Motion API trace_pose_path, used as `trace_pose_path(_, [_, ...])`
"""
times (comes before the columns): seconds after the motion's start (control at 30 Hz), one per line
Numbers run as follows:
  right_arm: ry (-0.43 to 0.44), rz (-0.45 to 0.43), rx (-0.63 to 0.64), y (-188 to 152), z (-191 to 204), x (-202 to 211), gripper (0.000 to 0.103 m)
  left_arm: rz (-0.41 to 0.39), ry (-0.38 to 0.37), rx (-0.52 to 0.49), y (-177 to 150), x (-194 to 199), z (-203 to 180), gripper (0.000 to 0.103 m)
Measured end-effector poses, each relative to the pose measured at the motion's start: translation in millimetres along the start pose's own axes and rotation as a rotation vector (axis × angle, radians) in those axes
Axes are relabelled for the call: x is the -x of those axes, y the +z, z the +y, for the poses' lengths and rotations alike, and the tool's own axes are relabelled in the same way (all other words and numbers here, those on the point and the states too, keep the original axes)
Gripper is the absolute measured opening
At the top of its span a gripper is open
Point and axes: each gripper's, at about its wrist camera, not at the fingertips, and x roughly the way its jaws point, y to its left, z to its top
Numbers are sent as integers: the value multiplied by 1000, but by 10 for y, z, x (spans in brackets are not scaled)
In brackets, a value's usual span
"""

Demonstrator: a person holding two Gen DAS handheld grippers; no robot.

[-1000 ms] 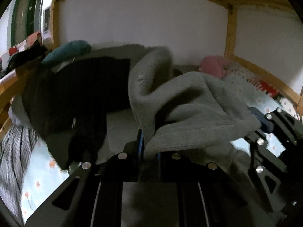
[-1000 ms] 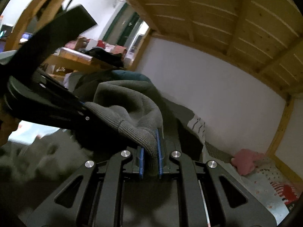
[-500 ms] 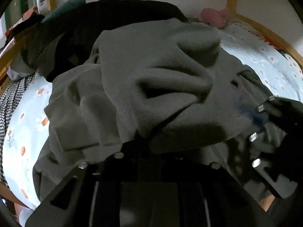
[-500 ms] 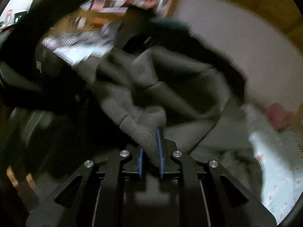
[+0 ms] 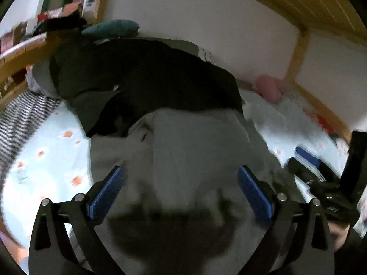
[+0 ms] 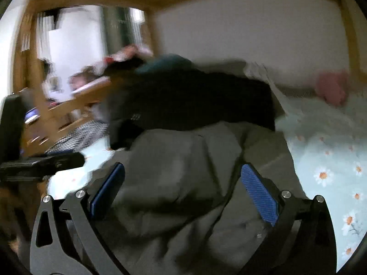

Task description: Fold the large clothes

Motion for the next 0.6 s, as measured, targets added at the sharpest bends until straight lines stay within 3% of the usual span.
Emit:
trace_pose_path(0.17, [-164,275,-199,88,-325,-992,99,153,152,69,-14,-1032,111,97])
trace_pose_path(0.2, [-178,314,-185,62,-310,-1100,99,186,176,63,-71,-1177,151,97])
trace_pose_path(0.23, [-229,406,-119,-16,-287,-1329,99,224,207,41,-157,-1355,188,97])
trace_pose_path(0.3, [-264,490,-27,-211,-271,-1584,99,208,234,-35,-290,-1436,184,97])
trace_pose_path(0.37, [-255,474,39,-271,-258,-1664,100,165,258,-73,-350,-1418,135,97])
trace_pose_path(0.47, [-238,480,8,-214,-276,-1581,100,163,242,-61,-354,-1410,169,97])
trace_pose_path(0.6, [-214,385,-17,-164,-266,-1114,100,140,244,-68,-389,-1397,180,97])
